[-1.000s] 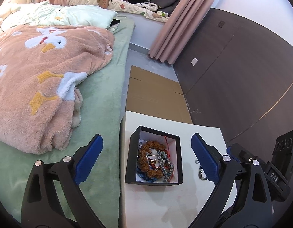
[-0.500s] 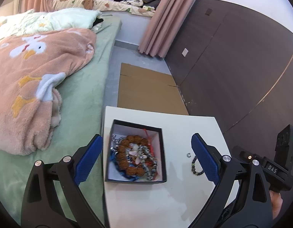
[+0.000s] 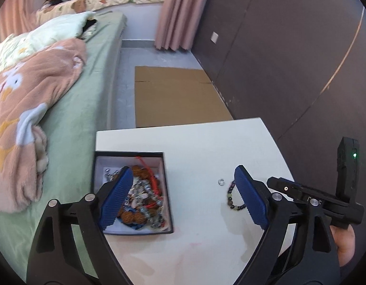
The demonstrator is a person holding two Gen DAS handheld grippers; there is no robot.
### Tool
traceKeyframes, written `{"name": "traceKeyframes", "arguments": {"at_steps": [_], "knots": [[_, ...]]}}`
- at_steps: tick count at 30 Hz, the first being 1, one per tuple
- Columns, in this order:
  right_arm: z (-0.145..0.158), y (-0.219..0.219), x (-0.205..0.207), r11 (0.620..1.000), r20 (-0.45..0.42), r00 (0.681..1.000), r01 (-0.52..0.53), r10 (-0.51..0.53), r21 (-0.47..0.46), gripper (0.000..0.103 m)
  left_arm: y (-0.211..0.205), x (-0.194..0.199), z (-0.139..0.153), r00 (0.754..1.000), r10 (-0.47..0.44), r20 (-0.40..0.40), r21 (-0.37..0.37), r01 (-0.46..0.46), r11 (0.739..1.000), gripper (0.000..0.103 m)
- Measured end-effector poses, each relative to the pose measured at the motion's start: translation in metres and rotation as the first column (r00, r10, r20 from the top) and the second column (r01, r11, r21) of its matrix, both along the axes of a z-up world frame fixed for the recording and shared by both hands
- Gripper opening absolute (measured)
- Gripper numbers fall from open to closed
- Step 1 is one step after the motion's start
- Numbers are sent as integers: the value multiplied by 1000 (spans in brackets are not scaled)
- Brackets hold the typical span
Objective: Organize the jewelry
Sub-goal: 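Move the right gripper to the black-and-green bead bracelet and close on it, then close left gripper on small silver ring while right gripper lifts bead bracelet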
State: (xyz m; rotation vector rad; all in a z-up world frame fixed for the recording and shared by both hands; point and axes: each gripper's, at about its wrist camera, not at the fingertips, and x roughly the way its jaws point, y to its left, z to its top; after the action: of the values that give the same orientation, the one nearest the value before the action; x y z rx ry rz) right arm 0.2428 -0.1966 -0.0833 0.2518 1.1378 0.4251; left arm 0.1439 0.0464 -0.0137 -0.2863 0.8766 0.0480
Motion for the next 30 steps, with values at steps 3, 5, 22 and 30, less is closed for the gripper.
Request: {"name": "traceKeyframes", "arguments": {"at_steps": [3,5,22,30], "knots": [[-4,-5,6,1000,-11,1000,6,-6,-18,42,-12,15,-3,999,-29,-26,-4,29,1000,84],[-8,-6,9,999,-18,1000,3,-3,-35,41,-21,24,-8,998,-55,-28,0,55,998,84],[-51,32,33,976,-84,992,-109,95,-189,26,-30,53,-59,988,-96,-117,-50,90,995,47],[-50,39,35,957,-73,988,-148,134,-249,8,-33,61,-66,987,-108,-120,-85,99,992,36]]}}
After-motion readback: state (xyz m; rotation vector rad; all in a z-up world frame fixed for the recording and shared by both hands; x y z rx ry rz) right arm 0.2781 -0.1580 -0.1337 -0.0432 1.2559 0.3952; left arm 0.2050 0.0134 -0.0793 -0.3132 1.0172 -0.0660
